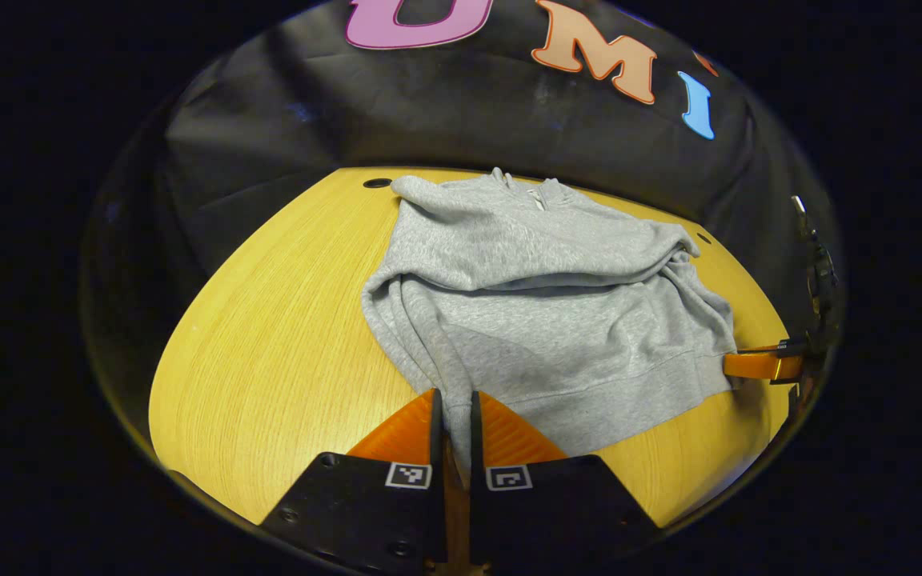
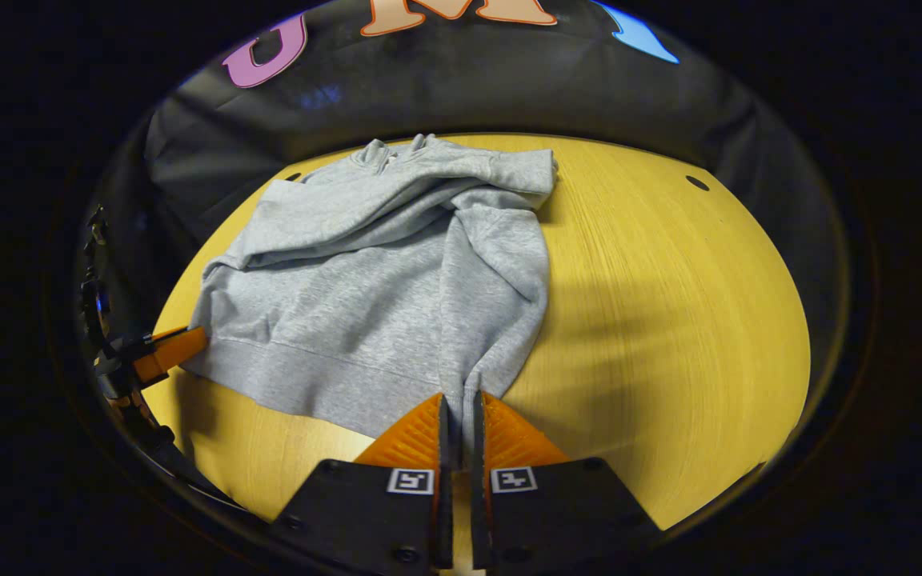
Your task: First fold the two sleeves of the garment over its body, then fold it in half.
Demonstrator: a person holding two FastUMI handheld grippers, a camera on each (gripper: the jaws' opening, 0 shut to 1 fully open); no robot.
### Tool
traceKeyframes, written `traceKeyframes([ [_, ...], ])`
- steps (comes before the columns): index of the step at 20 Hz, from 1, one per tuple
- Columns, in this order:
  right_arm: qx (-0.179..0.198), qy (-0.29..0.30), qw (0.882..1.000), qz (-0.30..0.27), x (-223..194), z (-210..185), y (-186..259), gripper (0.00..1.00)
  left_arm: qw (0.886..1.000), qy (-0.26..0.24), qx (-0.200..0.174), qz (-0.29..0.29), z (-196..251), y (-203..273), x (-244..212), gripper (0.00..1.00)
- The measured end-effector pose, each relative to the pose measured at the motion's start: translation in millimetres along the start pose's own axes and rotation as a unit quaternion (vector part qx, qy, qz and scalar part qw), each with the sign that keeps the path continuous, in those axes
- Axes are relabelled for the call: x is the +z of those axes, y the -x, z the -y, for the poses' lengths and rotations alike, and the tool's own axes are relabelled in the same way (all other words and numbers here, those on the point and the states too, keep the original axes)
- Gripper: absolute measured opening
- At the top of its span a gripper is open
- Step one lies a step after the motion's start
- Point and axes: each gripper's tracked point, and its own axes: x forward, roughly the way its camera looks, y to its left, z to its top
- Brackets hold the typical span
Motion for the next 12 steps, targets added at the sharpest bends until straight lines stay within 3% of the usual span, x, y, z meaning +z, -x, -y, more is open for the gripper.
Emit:
traceKeyframes([
  [1, -0.001, -0.002, 1.0, -0.002, 1.0, 0.4, -3.9, 0.12, 1.0, 0.006, -0.002, -0.002, -0.1, -0.4, 0.7, 0.06],
  [2, 0.001, 0.001, 1.0, -0.005, 1.0, 0.4, -0.3, 0.04, 1.0, 0.011, -0.004, -0.01, -0.1, -1.3, 0.1, 0.01],
  [12, 0.05, -0.038, 0.998, -0.023, 8.8, 1.0, 8.8, 0.04, 0.999, 0.012, -0.02, -0.049, 3.6, 12.4, 4.6, 0.0],
])
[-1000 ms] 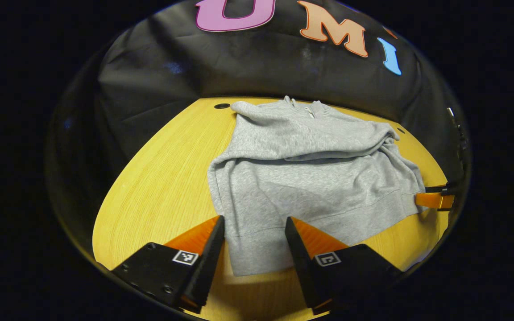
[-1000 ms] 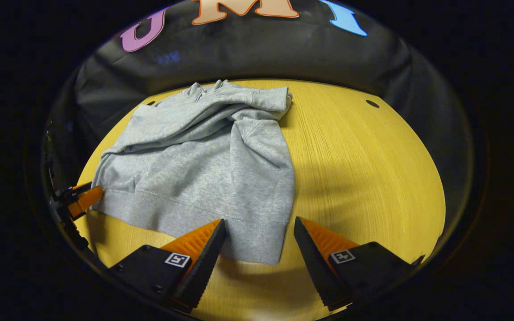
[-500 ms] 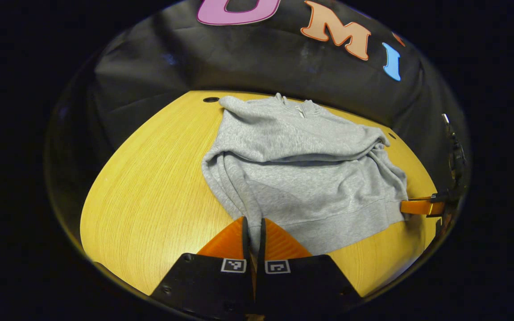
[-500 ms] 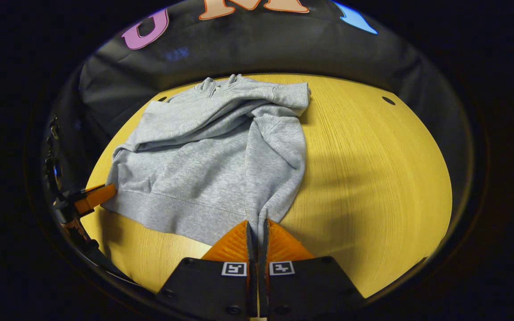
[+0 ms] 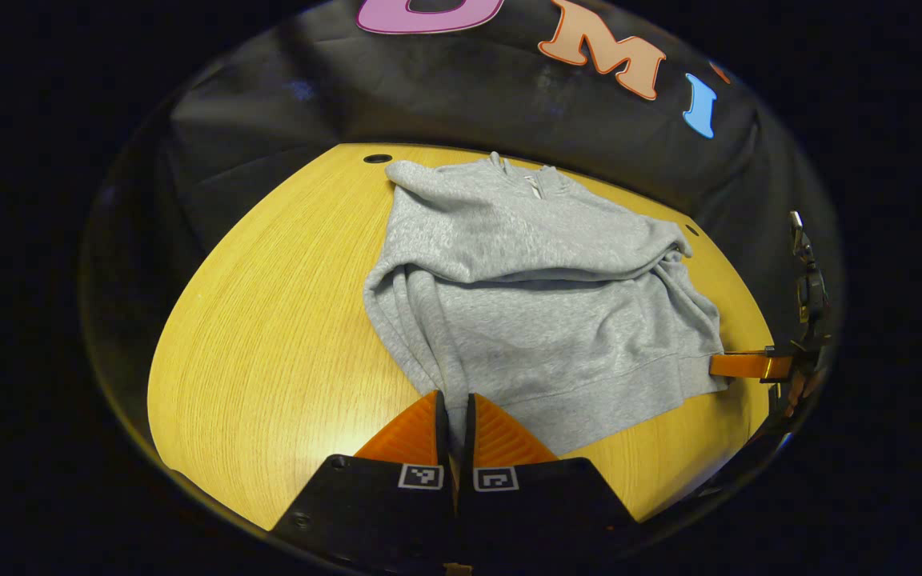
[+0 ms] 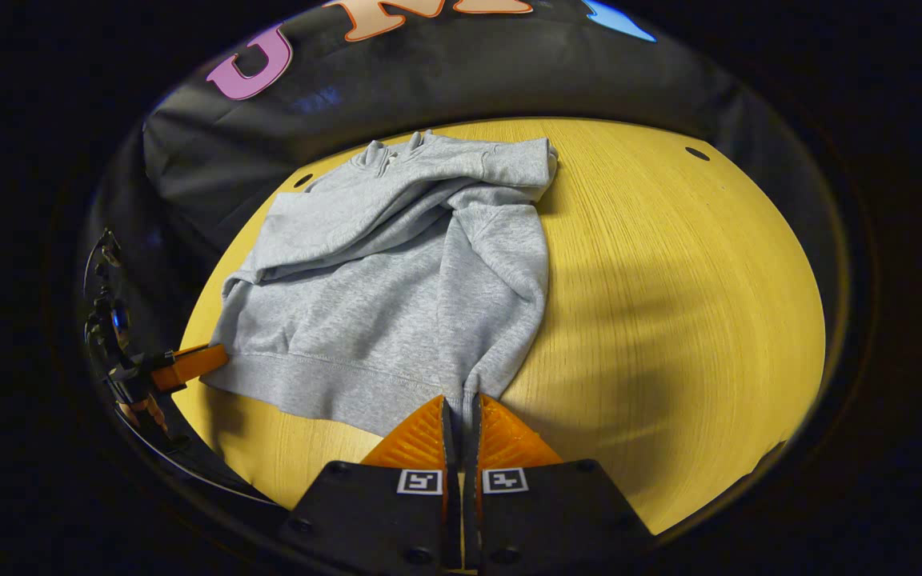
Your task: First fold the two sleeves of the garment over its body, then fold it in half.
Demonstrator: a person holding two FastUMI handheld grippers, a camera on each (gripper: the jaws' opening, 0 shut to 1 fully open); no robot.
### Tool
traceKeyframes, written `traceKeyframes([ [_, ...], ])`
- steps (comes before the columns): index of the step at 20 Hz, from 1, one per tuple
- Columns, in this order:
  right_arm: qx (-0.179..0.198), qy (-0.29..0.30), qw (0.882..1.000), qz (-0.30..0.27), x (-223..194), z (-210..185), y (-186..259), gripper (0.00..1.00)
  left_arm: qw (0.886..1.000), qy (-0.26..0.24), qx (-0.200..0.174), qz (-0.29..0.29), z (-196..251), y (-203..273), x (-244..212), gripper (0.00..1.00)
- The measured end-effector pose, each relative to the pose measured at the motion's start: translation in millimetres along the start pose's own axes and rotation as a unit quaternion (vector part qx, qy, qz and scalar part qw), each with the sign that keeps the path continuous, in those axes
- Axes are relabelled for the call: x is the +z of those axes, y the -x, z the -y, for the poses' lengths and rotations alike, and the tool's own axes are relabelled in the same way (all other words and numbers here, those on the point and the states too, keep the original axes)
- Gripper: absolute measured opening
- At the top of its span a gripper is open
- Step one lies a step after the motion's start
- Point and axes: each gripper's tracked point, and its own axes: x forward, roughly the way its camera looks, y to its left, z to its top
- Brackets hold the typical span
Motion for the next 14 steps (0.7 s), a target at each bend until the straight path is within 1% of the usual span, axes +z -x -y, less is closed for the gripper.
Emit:
traceKeyframes([
  [4, 0.027, -0.027, 0.999, -0.001, 9.9, -5.0, 17.1, 0.04, 1.0, 0.006, -0.009, 0.003, 2.6, 15.3, 14.3, 0.0],
  [8, 0.067, -0.082, 0.994, -0.005, 24.4, -13.7, 29.3, 0.04, 1.0, 0.019, -0.014, 0.004, 1.6, 21.6, 33.7, 0.0],
  [11, 0.1, -0.127, 0.987, 0.004, 43.0, -20.7, 40.0, 0.04, 0.999, 0.035, -0.023, 0.014, 6.4, 29.2, 53.4, 0.0],
  [13, 0.126, -0.168, 0.978, 0.011, 63.1, -25.6, 47.1, 0.04, 0.999, 0.034, -0.027, 0.023, 8.6, 32.3, 67.7, 0.0],
  [14, 0.136, -0.184, 0.973, 0.018, 73.4, -26.4, 49.4, 0.02, 0.999, 0.034, -0.027, 0.028, 9.1, 32.5, 74.8, 0.0],
])
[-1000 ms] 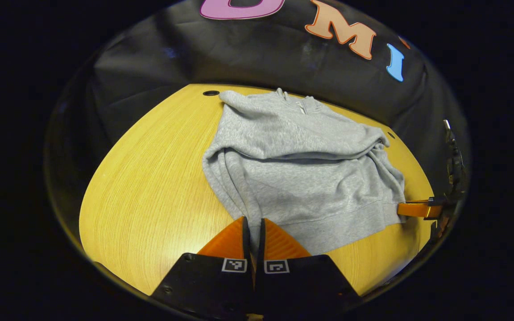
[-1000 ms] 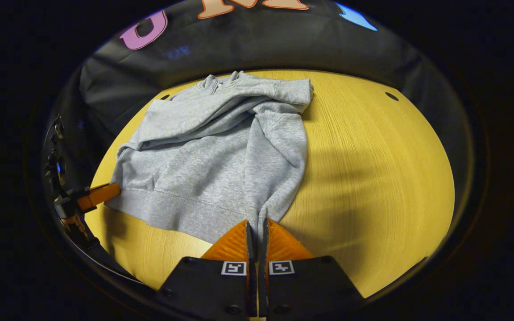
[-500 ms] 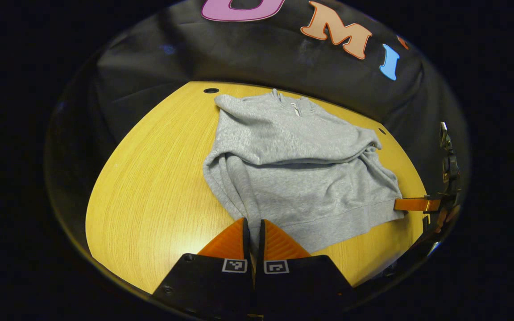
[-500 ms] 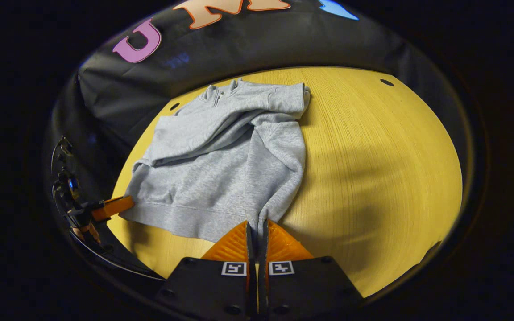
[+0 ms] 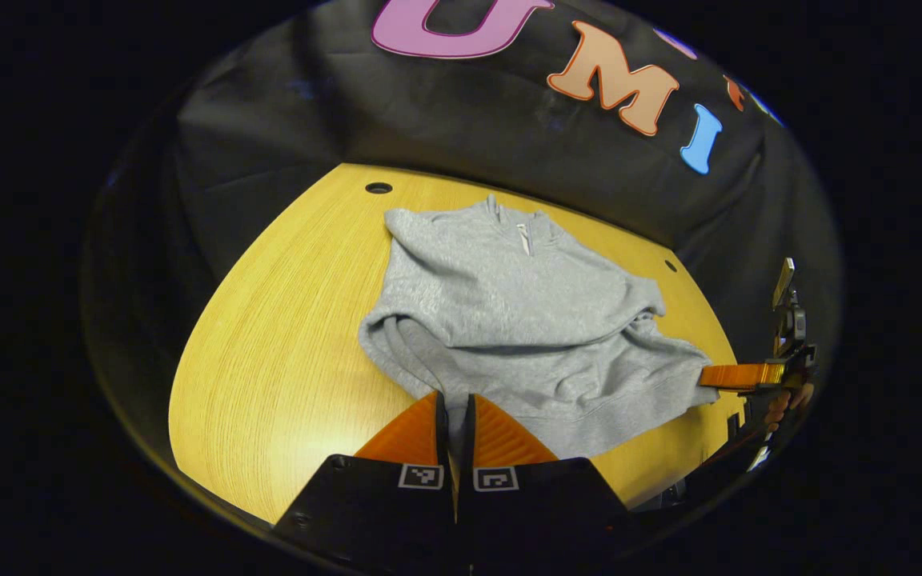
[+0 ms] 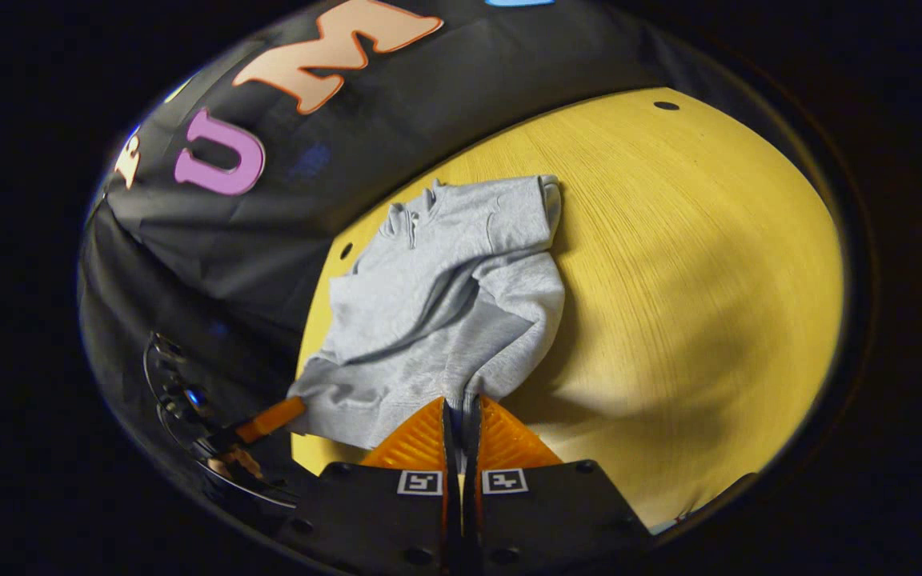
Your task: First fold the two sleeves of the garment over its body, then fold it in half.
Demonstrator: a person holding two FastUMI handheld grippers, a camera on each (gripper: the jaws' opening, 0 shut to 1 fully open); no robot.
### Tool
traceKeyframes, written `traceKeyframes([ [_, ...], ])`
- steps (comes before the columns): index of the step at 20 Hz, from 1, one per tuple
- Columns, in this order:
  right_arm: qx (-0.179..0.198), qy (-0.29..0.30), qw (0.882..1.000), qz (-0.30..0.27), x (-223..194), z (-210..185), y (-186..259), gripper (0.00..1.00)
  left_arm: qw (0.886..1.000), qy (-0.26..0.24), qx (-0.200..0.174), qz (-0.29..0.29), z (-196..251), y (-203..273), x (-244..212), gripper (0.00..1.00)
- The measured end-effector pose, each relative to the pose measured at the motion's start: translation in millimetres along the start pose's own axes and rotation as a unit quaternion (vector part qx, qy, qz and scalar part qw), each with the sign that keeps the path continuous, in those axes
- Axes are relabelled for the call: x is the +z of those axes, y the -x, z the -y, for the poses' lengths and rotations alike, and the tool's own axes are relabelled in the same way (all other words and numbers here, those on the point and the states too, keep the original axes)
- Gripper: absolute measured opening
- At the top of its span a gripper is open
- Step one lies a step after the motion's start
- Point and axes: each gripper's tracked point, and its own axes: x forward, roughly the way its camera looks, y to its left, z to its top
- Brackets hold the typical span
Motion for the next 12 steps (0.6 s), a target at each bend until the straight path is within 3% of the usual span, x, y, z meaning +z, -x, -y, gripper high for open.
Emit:
traceKeyframes([
  [6, 0.034, -0.035, 0.998, 0.028, 42.2, -17.5, 13.7, 0.04, 0.999, 0.021, -0.013, 0.021, 2.9, -2.3, 36.7, 0.0],
  [12, 0.061, -0.11, 0.991, 0.047, 83.9, -22.0, 18.4, 0.04, 0.998, 0.045, -0.023, 0.034, -1.5, -13.3, 76.2, 0.0],
])
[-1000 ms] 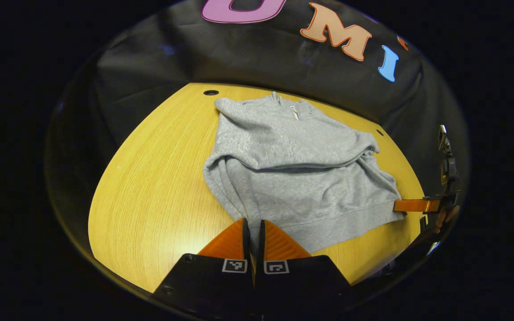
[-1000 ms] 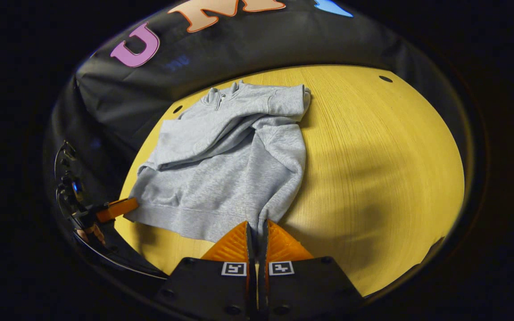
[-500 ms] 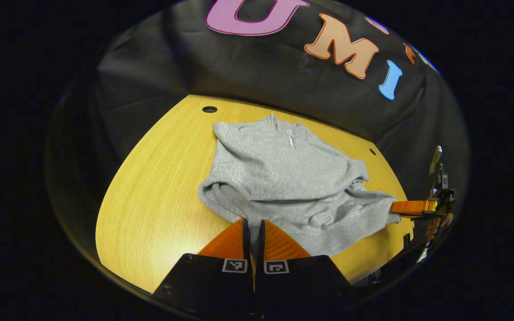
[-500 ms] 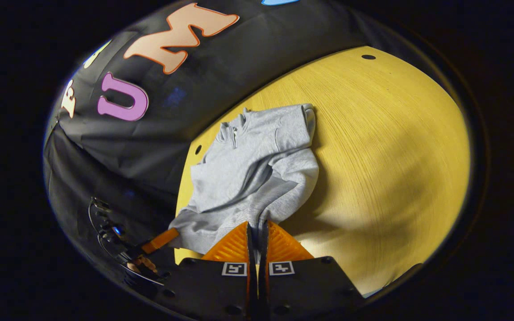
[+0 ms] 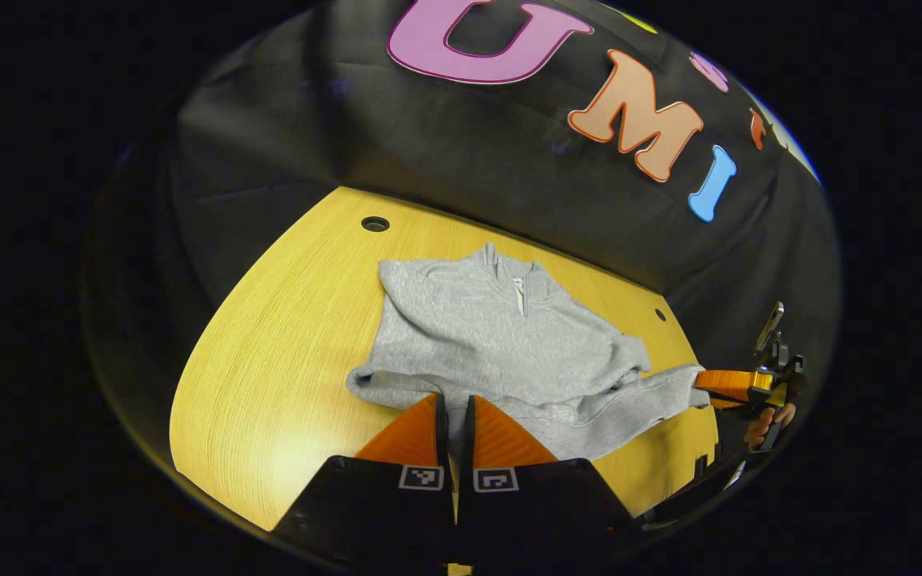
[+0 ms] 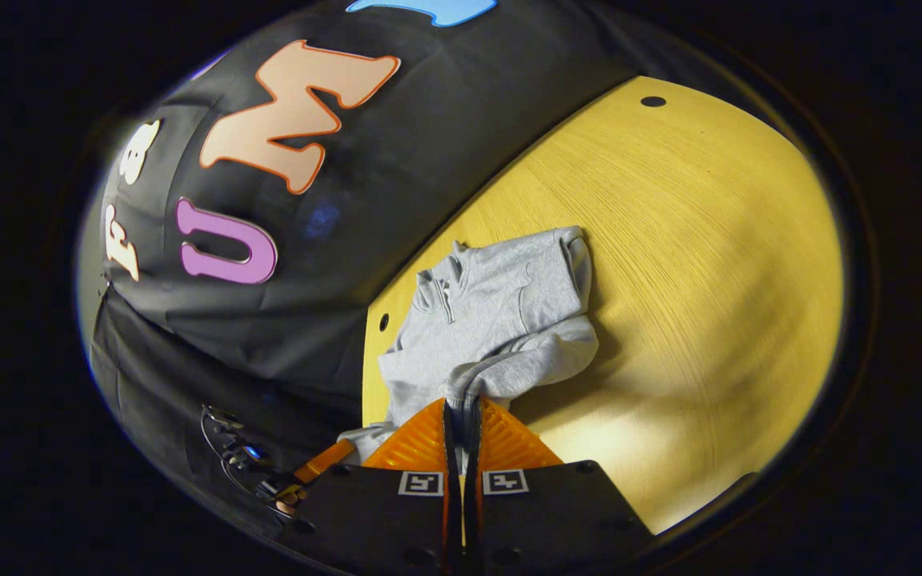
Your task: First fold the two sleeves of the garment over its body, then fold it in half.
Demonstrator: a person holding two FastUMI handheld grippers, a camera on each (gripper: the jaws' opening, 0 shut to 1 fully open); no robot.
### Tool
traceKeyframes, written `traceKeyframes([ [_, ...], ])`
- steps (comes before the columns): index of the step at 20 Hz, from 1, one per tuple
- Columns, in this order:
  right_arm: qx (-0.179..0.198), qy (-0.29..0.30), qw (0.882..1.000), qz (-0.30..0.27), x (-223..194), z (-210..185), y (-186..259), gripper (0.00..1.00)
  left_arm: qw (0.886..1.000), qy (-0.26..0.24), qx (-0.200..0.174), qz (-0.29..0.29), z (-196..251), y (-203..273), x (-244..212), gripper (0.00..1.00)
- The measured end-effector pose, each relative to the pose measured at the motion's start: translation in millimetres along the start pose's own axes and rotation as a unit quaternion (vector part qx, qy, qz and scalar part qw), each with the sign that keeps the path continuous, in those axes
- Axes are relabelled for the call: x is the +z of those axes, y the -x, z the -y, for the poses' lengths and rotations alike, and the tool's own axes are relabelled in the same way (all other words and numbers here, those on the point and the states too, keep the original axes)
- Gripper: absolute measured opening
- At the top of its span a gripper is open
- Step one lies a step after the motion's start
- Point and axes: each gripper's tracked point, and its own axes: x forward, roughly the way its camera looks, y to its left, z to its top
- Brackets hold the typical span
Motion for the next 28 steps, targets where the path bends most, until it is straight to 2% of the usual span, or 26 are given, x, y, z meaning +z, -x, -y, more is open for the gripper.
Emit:
traceKeyframes([
  [2, 0.005, -0.038, 0.999, 0.003, 16.0, -0.4, -0.4, 0.02, 1.0, 0.005, 0.007, -0.005, -6.4, -10.0, 9.4, 0.0],
  [4, 0.0, -0.058, 0.998, 0.007, 27.0, 3.1, -16.1, 0.04, 1.0, 0.018, 0.01, -0.006, -8.2, -23.9, 20.3, 0.0],
  [7, -0.024, -0.08, 0.996, 0.01, 32.5, 16.9, -42.1, 0.04, 0.998, 0.057, 0.018, -0.036, -13.1, -48.4, 22.7, 0.0],
  [12, -0.06, -0.094, 0.994, 0.011, 35.4, 39.5, -81.6, 0.04, 0.988, 0.125, 0.035, -0.086, -22.4, -88.2, 17.9, 0.0],
  [14, -0.071, -0.1, 0.992, 0.015, 36.8, 47.3, -92.7, 0.04, 0.987, 0.122, 0.042, -0.094, -26.8, -97.9, 17.9, 0.0],
  [16, -0.075, -0.105, 0.991, 0.02, 38.5, 49.9, -102.5, 0.09, 0.987, 0.112, 0.054, -0.101, -28.5, -103.8, 17.1, 0.05],
  [17, -0.076, -0.103, 0.992, 0.022, 39.7, 51.5, -104.9, 0.07, 0.987, 0.107, 0.059, -0.102, -29.6, -104.5, 16.8, 0.05],
  [18, -0.078, -0.099, 0.992, 0.026, 39.6, 51.8, -106.8, 0.13, 0.987, 0.102, 0.067, -0.1, -30.1, -109.5, 18.3, 0.08],
  [19, -0.075, -0.099, 0.992, 0.029, 41.4, 50.2, -108.5, 0.13, 0.988, 0.099, 0.072, -0.097, -30.6, -110.9, 21.6, 0.08],
  [20, -0.075, -0.099, 0.992, 0.032, 44.9, 48.6, -109.1, 0.15, 0.988, 0.097, 0.077, -0.091, -30.9, -114.2, 24.2, 0.14],
  [21, -0.07, -0.101, 0.992, 0.038, 47.4, 45.0, -109.7, 0.22, 0.989, 0.091, 0.084, -0.083, -32.3, -115.4, 29.3, 0.14],
  [23, -0.059, -0.097, 0.992, 0.061, 58.6, 33.2, -111.4, 0.49, 0.991, 0.069, 0.095, -0.062, -35.0, -115.5, 41.8, 0.23],
  [26, -0.098, 0.003, 0.99, 0.101, 68.7, 38.8, -103.1, 0.9, 0.994, 0.037, 0.099, -0.006, -29.8, -113.6, 70.9, 0.81],
  [27, -0.104, 0.036, 0.987, 0.113, 71.8, 36.0, -97.0, 0.97, 0.994, 0.03, 0.101, 0.019, -28.8, -105.3, 80.5, 1.0],
  [28, -0.107, 0.06, 0.985, 0.123, 74.3, 30.4, -89.8, 0.97, 0.994, 0.02, 0.101, 0.038, -26.5, -100.6, 89.2, 0.95],
])
